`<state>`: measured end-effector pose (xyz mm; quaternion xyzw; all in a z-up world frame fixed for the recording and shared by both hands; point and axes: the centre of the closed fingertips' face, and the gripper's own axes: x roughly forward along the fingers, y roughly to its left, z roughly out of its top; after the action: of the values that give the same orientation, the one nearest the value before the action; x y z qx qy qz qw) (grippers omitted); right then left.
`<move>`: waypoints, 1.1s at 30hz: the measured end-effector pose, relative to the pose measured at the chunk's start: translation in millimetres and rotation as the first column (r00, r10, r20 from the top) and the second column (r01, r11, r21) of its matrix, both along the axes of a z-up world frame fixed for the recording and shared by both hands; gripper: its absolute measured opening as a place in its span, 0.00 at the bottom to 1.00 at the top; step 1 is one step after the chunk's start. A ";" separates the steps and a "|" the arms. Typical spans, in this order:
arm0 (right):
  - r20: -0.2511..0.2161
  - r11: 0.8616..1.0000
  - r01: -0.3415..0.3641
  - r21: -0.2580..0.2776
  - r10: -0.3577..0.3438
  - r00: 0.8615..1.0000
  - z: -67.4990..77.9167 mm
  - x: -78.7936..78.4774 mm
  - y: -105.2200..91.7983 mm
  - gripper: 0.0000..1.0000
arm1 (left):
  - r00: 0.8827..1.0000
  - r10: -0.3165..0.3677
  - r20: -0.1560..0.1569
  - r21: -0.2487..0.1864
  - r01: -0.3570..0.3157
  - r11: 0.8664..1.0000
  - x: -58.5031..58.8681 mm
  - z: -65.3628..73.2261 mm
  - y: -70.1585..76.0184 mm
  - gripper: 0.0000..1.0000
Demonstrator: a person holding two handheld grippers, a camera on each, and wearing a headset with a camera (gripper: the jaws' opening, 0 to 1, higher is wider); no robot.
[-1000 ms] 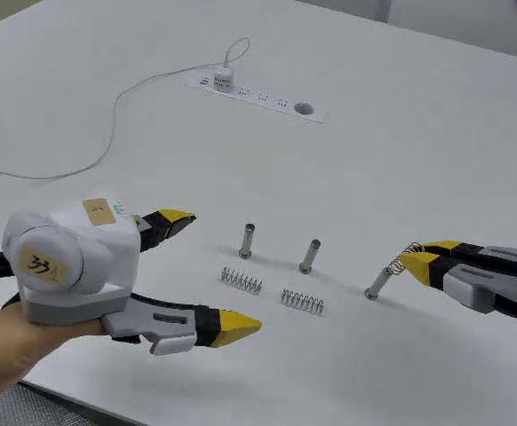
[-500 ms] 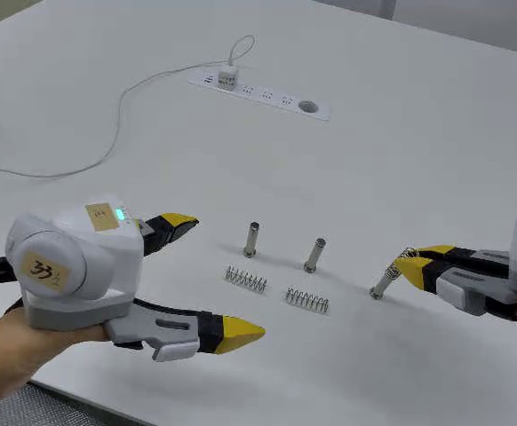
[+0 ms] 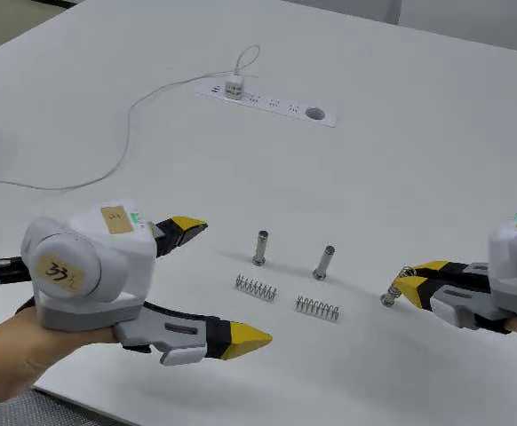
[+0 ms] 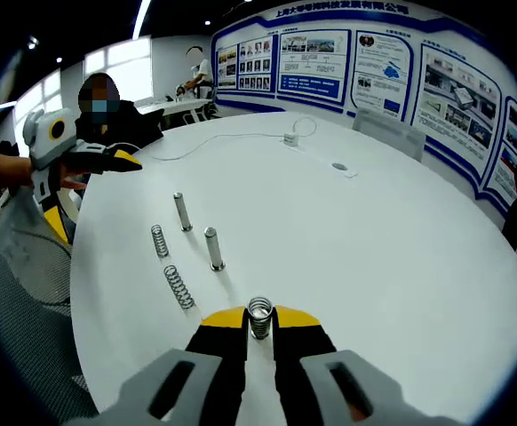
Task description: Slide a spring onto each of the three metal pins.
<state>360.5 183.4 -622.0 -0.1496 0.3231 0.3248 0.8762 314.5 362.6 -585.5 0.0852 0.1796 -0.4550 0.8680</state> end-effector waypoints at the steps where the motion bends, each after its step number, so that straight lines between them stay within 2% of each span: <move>1: 0.000 1.000 0.000 -0.003 0.000 1.000 -1.0 0.3 -0.3 0.11 | 1.000 0.001 0.001 0.000 -0.001 1.000 0.2 0.6 0.2 0.94; 8: -0.012 1.000 0.006 -0.004 -0.006 1.000 -4.5 0.0 -1.6 0.11 | 1.000 -0.002 0.008 0.012 0.002 1.000 -0.4 3.3 1.1 0.94; 13: 0.001 1.000 0.012 0.023 -0.012 1.000 4.5 -0.5 -2.3 0.14 | 1.000 -0.002 0.013 0.017 0.002 1.000 -1.0 5.4 1.5 0.93; 15: 0.009 0.999 0.021 0.027 -0.021 1.000 9.0 0.0 -3.7 0.14 | 1.000 -0.003 0.016 0.016 0.003 1.000 -1.3 6.9 1.0 0.93; 20: 0.070 0.998 0.044 0.052 -0.047 0.996 31.2 3.2 -1.3 0.16 | 1.000 -0.008 0.020 0.018 0.007 1.000 -2.7 8.8 -0.3 0.93; 21: 0.095 0.998 0.030 0.061 -0.036 0.995 38.6 2.6 4.8 0.16 | 1.000 -0.008 0.020 0.015 0.008 1.000 -2.5 8.8 -0.6 0.93; 24: 0.115 0.995 -0.043 0.089 0.033 0.993 46.2 -3.3 25.6 0.16 | 1.000 -0.014 0.018 0.017 0.014 1.000 -2.6 7.5 -2.0 0.93; 27: 0.095 0.989 -0.127 0.078 0.119 0.988 37.9 -15.0 46.7 0.18 | 1.000 -0.017 0.016 0.017 0.016 1.000 -2.0 6.1 -3.5 0.92; 30: 0.073 0.982 -0.186 0.026 0.183 0.980 20.1 -22.4 58.5 0.18 | 1.000 -0.017 0.012 0.016 0.017 1.000 -0.9 5.1 -4.0 0.92; 33: 0.034 0.982 -0.187 0.032 0.186 0.982 1.4 -26.2 65.0 0.19 | 1.000 -0.013 0.005 0.018 0.013 1.000 1.2 3.4 -1.9 0.91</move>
<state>334.4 248.4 -620.6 -0.1686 0.2883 0.4086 0.8494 315.7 360.7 -582.1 0.0955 0.1807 -0.4587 0.8647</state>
